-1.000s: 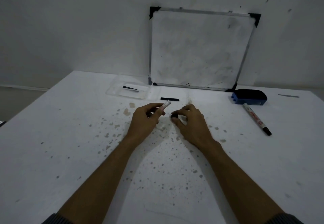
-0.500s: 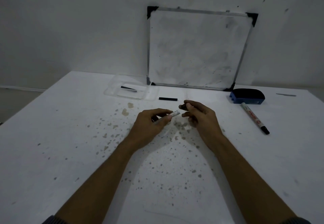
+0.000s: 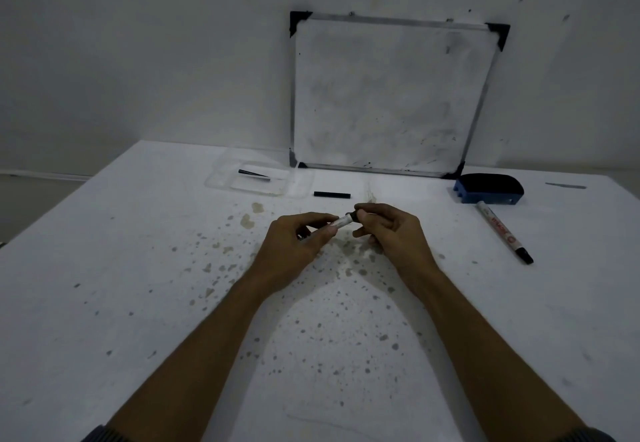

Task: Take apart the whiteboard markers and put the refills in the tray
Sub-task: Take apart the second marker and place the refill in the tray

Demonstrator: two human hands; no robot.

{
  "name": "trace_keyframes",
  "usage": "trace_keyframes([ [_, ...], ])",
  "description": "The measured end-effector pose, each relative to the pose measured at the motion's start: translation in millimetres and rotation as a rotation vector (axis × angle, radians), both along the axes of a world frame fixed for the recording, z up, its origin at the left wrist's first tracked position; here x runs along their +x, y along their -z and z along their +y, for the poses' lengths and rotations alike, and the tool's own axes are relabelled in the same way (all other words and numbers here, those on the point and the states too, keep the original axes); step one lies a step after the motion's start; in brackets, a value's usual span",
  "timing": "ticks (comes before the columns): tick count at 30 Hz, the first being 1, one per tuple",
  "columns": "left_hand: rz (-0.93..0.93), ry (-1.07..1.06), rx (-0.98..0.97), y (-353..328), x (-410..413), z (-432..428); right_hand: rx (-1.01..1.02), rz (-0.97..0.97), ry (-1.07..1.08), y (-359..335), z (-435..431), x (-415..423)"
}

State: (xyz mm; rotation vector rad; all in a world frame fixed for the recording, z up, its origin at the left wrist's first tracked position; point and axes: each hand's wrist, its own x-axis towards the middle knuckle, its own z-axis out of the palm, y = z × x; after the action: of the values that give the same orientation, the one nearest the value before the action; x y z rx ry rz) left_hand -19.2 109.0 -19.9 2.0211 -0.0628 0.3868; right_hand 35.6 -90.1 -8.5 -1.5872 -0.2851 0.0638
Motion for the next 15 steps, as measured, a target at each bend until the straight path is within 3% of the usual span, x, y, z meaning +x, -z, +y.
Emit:
trace_keyframes([
  [15, 0.042, 0.113, -0.128, -14, -11, -1, -0.073, -0.118, -0.095, 2, 2, -4],
])
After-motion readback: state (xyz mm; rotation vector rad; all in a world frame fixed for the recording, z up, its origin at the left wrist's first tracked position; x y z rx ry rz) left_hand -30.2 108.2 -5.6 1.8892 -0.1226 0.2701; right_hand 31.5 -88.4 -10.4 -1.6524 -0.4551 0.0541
